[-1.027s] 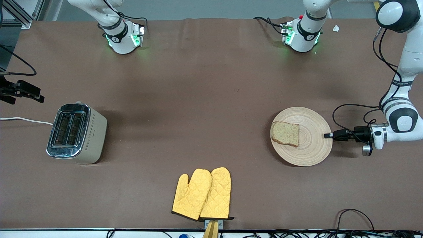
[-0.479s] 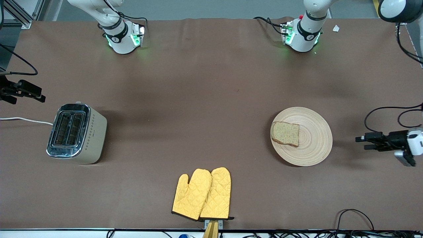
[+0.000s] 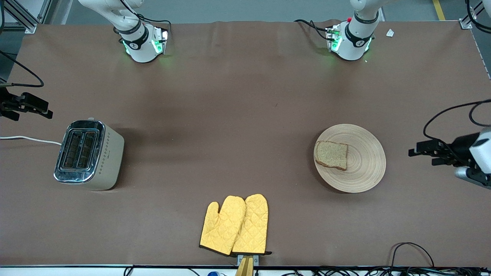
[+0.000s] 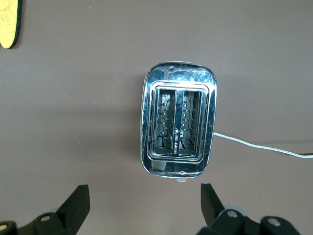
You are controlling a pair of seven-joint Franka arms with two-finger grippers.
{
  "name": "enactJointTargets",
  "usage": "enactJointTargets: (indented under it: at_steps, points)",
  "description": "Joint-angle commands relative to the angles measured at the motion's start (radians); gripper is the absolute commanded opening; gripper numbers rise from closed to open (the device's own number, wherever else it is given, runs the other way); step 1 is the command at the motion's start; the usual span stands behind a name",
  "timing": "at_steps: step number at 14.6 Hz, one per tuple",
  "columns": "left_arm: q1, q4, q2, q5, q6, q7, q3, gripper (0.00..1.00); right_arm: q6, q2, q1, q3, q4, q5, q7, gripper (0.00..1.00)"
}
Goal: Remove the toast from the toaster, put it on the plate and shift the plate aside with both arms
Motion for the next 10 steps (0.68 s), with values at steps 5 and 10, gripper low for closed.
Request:
enactJointTargets:
  at_steps: [5,10]
  points:
    - [-0.032,-0.244,-0.37,0.098,-0.022,-0.201,-0.063,1.0,-0.008,-0.014,0.0,0.0,-0.006,0.006,-0.001,1.0]
    - [-0.009,-0.245,-0.412,0.101,-0.035,-0.134,-0.04,1.0,-0.008,-0.014,0.0,0.0,-0.006,0.006,-0.005,1.0]
